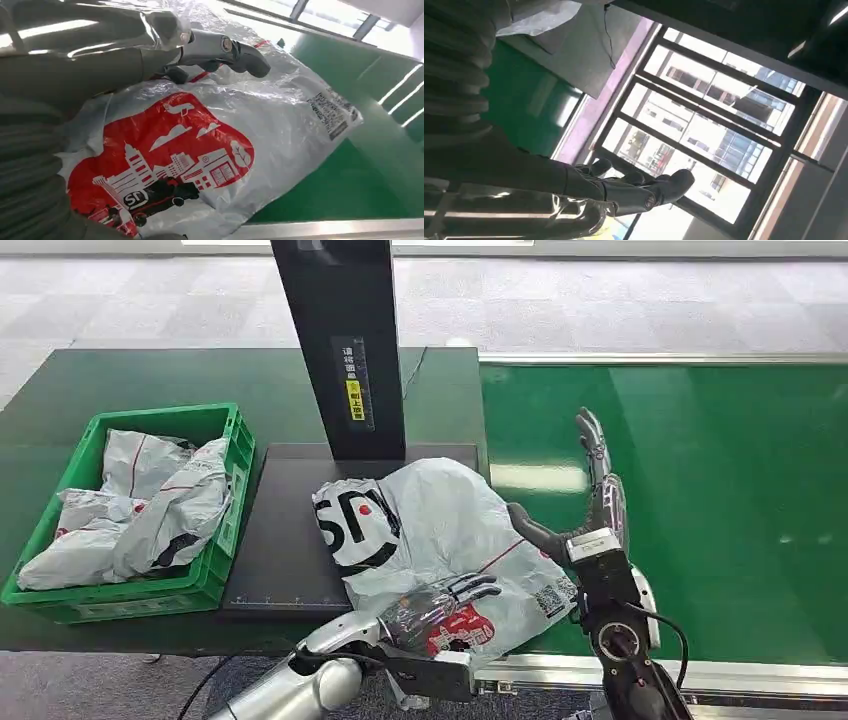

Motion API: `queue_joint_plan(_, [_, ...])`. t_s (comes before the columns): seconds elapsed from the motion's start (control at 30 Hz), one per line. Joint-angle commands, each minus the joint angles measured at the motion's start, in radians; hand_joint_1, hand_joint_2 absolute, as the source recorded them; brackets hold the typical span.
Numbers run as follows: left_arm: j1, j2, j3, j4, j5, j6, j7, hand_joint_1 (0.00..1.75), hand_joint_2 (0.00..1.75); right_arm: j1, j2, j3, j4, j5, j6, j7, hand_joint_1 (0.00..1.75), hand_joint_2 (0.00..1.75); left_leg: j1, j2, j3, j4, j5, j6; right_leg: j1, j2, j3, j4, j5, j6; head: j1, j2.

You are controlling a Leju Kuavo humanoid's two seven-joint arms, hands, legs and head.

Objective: Moved the parcel from conveyor to table for the left to box.

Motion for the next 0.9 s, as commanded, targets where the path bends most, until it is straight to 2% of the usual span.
queue_joint_plan(0.03, [0.006,0.035,0.005,0.031,-0.043,0.048,0.011,0.00,1.75,0.053,0.005,-0.046,-0.053,0.016,0.001,-0.005,0.00,1.75,0.000,-0.001,0.000,-0.001,0.001,0.000,0.000,-0.001,0.000,-0.001,0.001,0.000,0.000,0.000])
queue_joint_plan(0.2, [0.042,0.024,0.082,-0.003,0.028,0.076,-0.028,0.00,1.75,0.050,0.003,-0.045,-0.051,0.020,0.006,-0.006,0.00,1.75,0.000,0.001,0.000,-0.001,0.001,0.000,0.000,0.001,-0.001,-0.001,0.001,0.000,0.000,0.000])
queue_joint_plan(0.23, [0.043,0.024,0.086,-0.005,0.034,0.074,-0.031,0.09,1.75,0.048,0.002,-0.044,-0.049,0.020,0.006,-0.006,0.00,1.75,0.000,0.001,-0.001,-0.001,0.001,0.000,0.000,0.001,-0.001,-0.001,0.001,0.000,0.000,0.000])
queue_joint_plan(0.27, [0.044,0.023,0.095,-0.013,0.053,0.065,-0.039,0.89,1.75,0.040,0.002,-0.042,-0.042,0.020,0.009,-0.006,0.00,1.75,0.000,0.000,-0.001,0.000,0.001,0.000,0.000,0.000,-0.001,0.000,0.001,0.000,0.000,0.000])
queue_joint_plan(0.3, [0.044,0.023,0.099,-0.017,0.062,0.063,-0.042,1.40,1.75,0.038,0.001,-0.041,-0.040,0.020,0.010,-0.006,0.00,1.75,0.000,0.001,-0.001,-0.001,0.001,0.000,0.000,0.001,-0.001,-0.001,0.002,0.000,0.000,0.000])
queue_joint_plan(0.33, [0.042,0.023,0.100,-0.019,0.063,0.063,-0.043,1.40,1.75,0.037,0.001,-0.040,-0.040,0.020,0.010,-0.006,0.00,1.75,0.000,0.001,-0.001,0.000,0.000,0.000,0.000,0.001,-0.001,0.000,0.001,0.000,0.000,0.000])
queue_joint_plan(0.4, [0.039,0.022,0.100,-0.021,0.064,0.063,-0.043,1.69,1.75,0.036,0.000,-0.039,-0.039,0.020,0.011,-0.007,0.00,1.75,0.000,0.001,-0.002,-0.001,0.001,0.000,0.000,0.001,-0.002,-0.001,0.002,0.000,0.000,0.000])
queue_joint_plan(0.5, [0.030,0.018,0.098,-0.013,0.065,0.064,-0.042,1.75,1.75,0.034,-0.003,-0.036,-0.038,0.023,0.013,-0.007,0.00,1.75,0.000,0.000,-0.001,0.000,0.000,0.000,0.000,0.000,-0.001,0.000,0.001,0.000,0.000,0.000])
queue_joint_plan(0.6, [0.027,0.014,0.101,-0.010,0.065,0.070,-0.040,1.71,1.75,0.026,-0.002,-0.034,-0.034,0.025,0.016,-0.006,0.00,1.75,0.000,0.000,-0.002,-0.001,0.001,0.000,0.000,0.000,-0.001,-0.001,0.002,0.000,0.000,0.000])
queue_joint_plan(0.9, [0.027,0.013,0.121,-0.014,0.066,0.088,-0.036,1.75,1.75,0.017,0.000,-0.034,-0.029,0.032,0.024,-0.001,0.00,1.75,0.000,0.001,-0.002,0.000,0.001,0.000,0.000,0.001,-0.002,0.000,0.001,0.000,0.000,0.000])
